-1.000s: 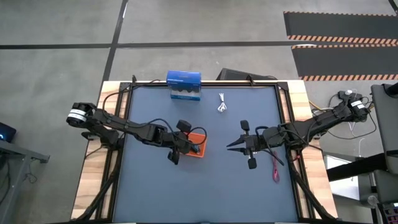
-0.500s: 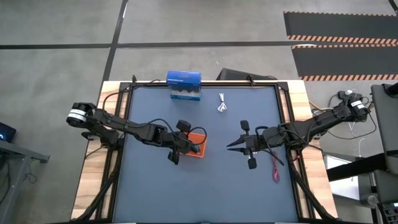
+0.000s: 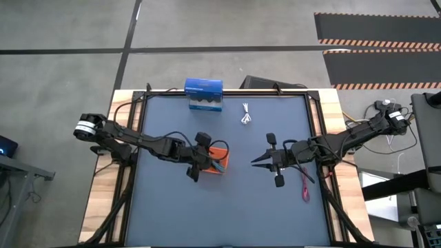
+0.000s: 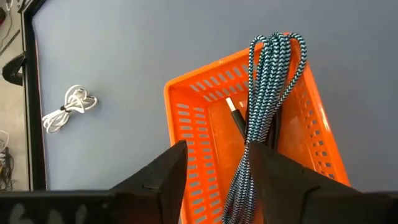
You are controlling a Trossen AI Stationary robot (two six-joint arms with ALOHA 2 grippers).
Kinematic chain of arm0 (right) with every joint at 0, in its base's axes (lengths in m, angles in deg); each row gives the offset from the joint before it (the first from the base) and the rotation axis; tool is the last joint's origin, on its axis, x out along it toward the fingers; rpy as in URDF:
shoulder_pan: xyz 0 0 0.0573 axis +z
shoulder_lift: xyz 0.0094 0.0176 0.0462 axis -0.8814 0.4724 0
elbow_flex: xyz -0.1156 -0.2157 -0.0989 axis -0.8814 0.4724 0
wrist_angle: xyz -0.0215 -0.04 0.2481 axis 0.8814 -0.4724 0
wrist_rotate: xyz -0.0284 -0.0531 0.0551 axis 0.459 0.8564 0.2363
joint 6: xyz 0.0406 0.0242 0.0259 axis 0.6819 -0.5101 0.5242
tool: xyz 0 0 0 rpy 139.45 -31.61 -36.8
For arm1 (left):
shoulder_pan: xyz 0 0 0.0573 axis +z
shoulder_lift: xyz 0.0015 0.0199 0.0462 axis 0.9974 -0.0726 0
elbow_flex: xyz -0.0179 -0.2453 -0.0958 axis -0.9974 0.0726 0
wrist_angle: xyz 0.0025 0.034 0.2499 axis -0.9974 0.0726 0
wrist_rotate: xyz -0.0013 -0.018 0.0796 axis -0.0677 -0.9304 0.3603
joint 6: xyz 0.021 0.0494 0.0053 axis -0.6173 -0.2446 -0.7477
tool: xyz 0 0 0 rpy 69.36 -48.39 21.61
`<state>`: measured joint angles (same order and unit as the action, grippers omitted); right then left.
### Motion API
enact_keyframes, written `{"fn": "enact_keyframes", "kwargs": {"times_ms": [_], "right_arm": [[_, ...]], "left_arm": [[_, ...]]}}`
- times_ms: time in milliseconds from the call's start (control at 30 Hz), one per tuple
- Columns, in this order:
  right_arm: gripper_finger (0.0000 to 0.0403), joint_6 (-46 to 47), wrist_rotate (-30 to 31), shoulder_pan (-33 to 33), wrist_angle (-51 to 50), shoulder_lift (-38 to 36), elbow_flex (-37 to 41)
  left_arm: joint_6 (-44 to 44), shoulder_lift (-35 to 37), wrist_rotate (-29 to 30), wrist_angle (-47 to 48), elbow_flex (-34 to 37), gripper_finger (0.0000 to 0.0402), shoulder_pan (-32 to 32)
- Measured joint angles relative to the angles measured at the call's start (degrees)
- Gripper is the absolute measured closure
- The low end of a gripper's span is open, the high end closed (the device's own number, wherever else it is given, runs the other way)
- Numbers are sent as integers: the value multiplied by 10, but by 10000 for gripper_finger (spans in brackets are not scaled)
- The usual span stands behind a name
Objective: Pick and place USB-C Cables
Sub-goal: Put the blue charger cable into the orange bin
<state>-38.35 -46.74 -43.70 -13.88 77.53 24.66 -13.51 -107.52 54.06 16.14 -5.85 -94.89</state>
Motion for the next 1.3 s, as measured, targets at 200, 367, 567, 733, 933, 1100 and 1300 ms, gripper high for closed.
{"fn": "enact_keyframes", "kwargs": {"times_ms": [200, 367, 567, 733, 933, 1100, 1300], "right_arm": [[360, -1, 0, 0, 0, 0, 0], [360, -1, 0, 0, 0, 0, 0], [360, -1, 0, 0, 0, 0, 0], [360, -1, 0, 0, 0, 0, 0], [360, -1, 0, 0, 0, 0, 0], [360, 0, 0, 0, 0, 0, 0], [360, -1, 0, 0, 0, 0, 0]], "left_arm": [[28, 0, -15, -34, 0, 240, -4], [71, 0, -42, -64, 0, 240, -4], [111, 0, -104, -89, 5, 240, -4], [118, 0, -115, -150, 40, 240, -2], [117, 0, -116, -170, 70, 240, 17], [118, -3, -140, -185, 88, 240, 33], [114, -35, -145, -213, 93, 240, 43]]}}
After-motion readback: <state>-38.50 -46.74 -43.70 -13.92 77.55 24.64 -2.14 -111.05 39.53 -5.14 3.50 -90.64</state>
